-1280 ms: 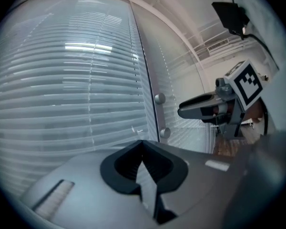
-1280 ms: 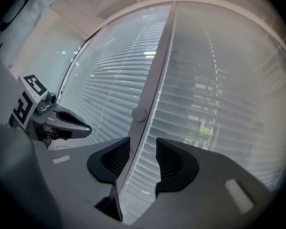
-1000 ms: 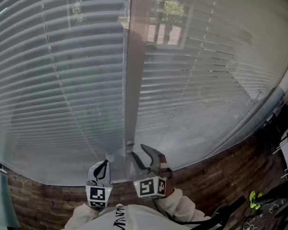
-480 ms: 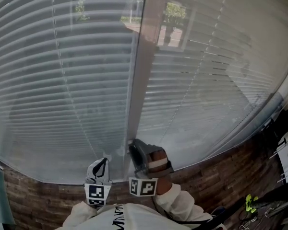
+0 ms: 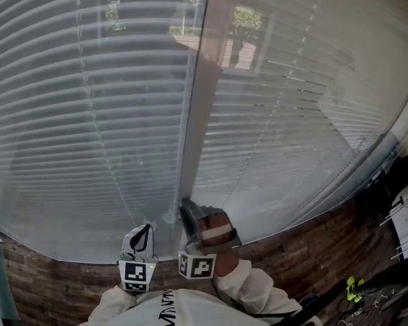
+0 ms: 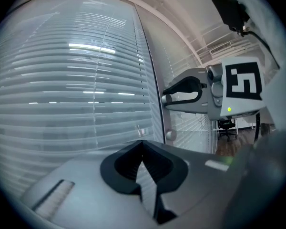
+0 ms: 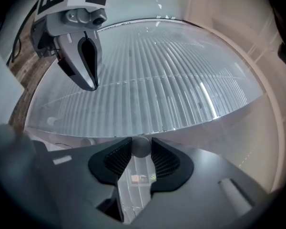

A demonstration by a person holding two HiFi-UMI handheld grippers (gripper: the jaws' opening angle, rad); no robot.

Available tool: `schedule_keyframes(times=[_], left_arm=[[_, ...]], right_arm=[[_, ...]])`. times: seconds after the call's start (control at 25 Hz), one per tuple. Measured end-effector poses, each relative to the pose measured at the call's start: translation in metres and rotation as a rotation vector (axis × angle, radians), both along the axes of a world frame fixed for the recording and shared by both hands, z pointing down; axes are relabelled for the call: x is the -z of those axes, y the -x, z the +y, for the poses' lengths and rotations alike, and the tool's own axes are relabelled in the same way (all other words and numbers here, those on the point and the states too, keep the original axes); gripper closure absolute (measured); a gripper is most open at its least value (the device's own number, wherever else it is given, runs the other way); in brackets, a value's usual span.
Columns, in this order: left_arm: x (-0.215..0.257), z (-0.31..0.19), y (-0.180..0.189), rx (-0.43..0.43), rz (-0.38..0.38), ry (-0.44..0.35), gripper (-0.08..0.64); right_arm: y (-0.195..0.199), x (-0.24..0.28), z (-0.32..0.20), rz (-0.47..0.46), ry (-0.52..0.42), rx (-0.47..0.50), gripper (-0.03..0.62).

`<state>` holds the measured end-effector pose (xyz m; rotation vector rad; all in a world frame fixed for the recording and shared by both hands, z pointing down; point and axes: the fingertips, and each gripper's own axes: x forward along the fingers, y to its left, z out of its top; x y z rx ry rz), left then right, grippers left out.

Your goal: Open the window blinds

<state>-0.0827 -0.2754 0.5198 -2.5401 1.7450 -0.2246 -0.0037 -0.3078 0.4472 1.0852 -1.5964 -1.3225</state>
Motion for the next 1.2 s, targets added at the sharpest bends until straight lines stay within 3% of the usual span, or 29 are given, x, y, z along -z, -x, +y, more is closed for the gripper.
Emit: schedule_keyframes(times=[0.16,0.6,0.8,1.2], left_arm=[[0.000,-0.001,-0.002,-0.007,-0.004,-0.002,0.560],[-0.004,0.001,0.000,0.000,-0.005,0.013,0.560],[-0.004,0.002,0.002,0.003,-0.004,0.012,0.560],[-0.005,0.002,0.004,0.004,-0.005,0.015,0.560]], right_arm=[[0.000,0.002,0.000,-0.160,0.043,-0.004,0.465],[-0.009,0.012,-0.003,-0.963,0.405,-0.014,0.463],[-0.019,0.012,-0.007,-1.429,0.619,0.000,0.463],[-0.034,0.004,-0.013,-2.465,1.103,0.053,0.468]])
